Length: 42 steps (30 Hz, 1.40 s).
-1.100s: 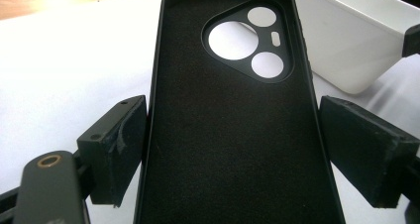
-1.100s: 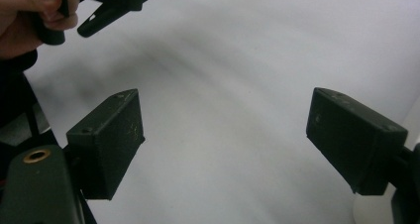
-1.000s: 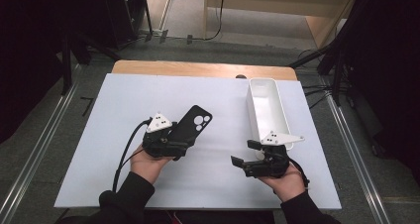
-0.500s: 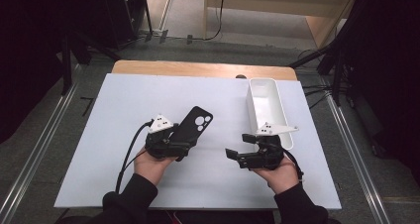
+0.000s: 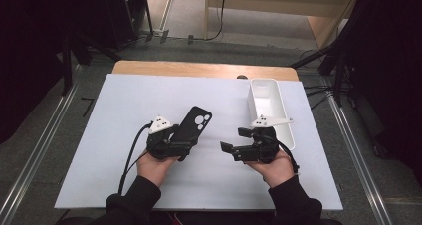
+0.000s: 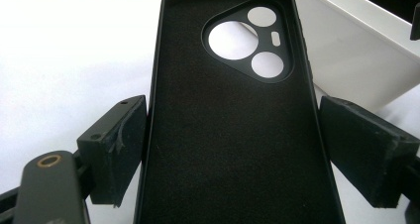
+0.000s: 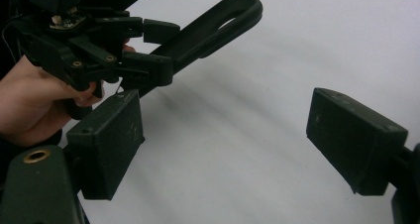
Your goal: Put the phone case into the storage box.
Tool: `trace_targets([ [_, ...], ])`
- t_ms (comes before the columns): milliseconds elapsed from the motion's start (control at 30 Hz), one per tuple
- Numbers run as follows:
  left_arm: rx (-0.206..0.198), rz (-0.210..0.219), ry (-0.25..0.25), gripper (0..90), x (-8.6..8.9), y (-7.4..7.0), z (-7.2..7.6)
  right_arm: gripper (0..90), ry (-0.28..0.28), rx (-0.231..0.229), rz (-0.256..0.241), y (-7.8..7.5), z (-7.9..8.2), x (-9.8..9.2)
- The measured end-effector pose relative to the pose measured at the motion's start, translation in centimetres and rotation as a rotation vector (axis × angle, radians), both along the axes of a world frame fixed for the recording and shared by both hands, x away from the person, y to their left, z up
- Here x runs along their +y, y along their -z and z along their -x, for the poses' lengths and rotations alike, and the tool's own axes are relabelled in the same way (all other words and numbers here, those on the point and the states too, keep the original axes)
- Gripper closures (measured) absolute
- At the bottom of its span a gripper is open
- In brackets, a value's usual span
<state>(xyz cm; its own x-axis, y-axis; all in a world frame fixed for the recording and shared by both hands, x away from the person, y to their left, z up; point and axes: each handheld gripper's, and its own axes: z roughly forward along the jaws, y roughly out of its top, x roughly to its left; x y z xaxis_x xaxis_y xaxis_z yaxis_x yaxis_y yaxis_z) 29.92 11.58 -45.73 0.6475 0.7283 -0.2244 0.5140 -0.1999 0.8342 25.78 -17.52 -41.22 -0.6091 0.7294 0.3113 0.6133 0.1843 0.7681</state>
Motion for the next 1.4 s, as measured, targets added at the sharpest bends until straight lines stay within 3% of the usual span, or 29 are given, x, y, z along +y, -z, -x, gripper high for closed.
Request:
trace_targets([
  [133,-0.002,0.023,-0.011,14.0,-0.1,0.1,0.1,13.1,0.001,0.018,-0.011,-0.2,-0.4,0.3],
  [367,0.009,0.043,-0.023,14.0,-0.1,0.3,0.1,13.1,-0.013,-0.003,-0.005,-0.7,-1.3,0.9],
  [500,0.011,0.053,-0.032,14.0,-0.2,0.5,0.2,13.2,-0.015,0.01,-0.005,-0.9,-1.8,1.3],
  [633,0.025,0.092,-0.032,14.0,-0.3,0.8,0.3,13.2,-0.004,0.017,-0.018,-1.0,-2.4,1.5],
  [933,0.005,0.106,-0.023,14.0,-0.6,1.1,0.5,13.7,0.015,0.051,-0.051,-1.1,-3.6,1.9],
  [1067,-0.025,0.126,-0.017,14.0,-0.8,1.5,0.8,18.1,0.002,0.057,-0.039,-1.2,-4.1,2.3],
  [1267,-0.03,0.137,-0.015,14.0,-0.9,1.6,1.0,18.2,0.011,0.065,-0.028,-0.9,-4.8,2.5],
  [1400,-0.02,0.167,-0.008,14.0,-1.0,1.7,1.0,24.0,0.027,0.08,-0.024,-0.8,-5.2,2.4],
])
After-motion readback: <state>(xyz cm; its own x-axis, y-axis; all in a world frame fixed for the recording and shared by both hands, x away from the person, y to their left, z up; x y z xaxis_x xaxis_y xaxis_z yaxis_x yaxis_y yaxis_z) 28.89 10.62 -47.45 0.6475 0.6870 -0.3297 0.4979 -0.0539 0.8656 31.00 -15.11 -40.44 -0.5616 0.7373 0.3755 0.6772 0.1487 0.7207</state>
